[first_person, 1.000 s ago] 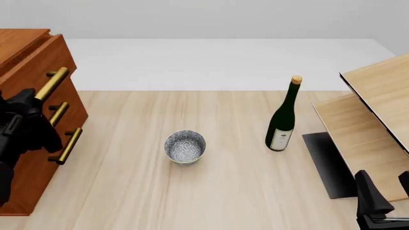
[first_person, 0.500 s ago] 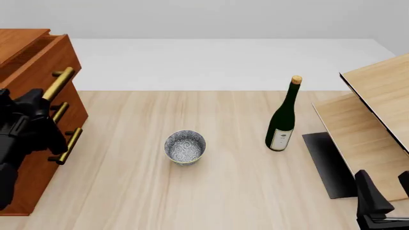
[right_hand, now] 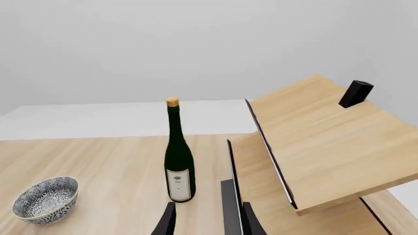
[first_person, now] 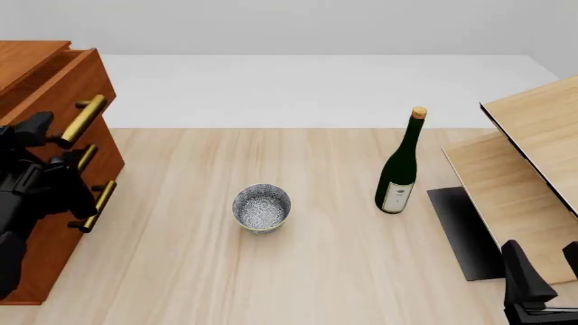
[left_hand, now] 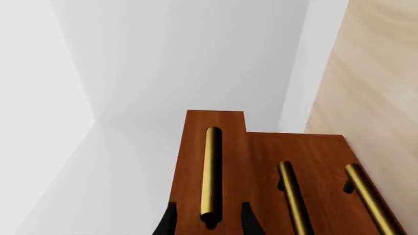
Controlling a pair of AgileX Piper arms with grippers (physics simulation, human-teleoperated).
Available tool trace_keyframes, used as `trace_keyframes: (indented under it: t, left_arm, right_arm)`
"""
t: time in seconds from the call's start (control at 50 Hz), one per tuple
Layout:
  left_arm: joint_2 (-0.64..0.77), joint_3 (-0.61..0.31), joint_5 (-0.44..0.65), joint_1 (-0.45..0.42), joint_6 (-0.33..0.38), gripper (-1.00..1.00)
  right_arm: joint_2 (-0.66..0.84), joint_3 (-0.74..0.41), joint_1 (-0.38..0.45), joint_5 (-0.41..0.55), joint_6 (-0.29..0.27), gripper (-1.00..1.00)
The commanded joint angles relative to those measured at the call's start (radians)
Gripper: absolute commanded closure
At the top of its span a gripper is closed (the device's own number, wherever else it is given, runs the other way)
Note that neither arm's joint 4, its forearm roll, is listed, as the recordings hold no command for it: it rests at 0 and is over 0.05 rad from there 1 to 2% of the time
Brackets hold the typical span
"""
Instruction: Close the bottom drawer of the cabinet and open the top drawer.
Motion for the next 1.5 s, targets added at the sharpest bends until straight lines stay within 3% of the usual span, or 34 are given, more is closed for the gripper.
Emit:
trace_keyframes:
  t: [0.02, 0.84, 1.5]
  left_arm:
    - [-0.015, 0.005, -0.004, -0.006, 0.002, -1.0]
    - [-0.04, 0.0, 0.024, -0.024, -0.008, -1.0]
    - [-0.226, 0.051, 0.165, -0.053, -0.045, -1.0]
  right_arm:
    - [0.0, 0.0, 0.001, 0.0, 0.0, -1.0]
    - [0.012, -0.004, -0.003, -0.01, 0.004, -1.0]
    - [-0.001, -0.004, -0.007, -0.001, 0.01, -1.0]
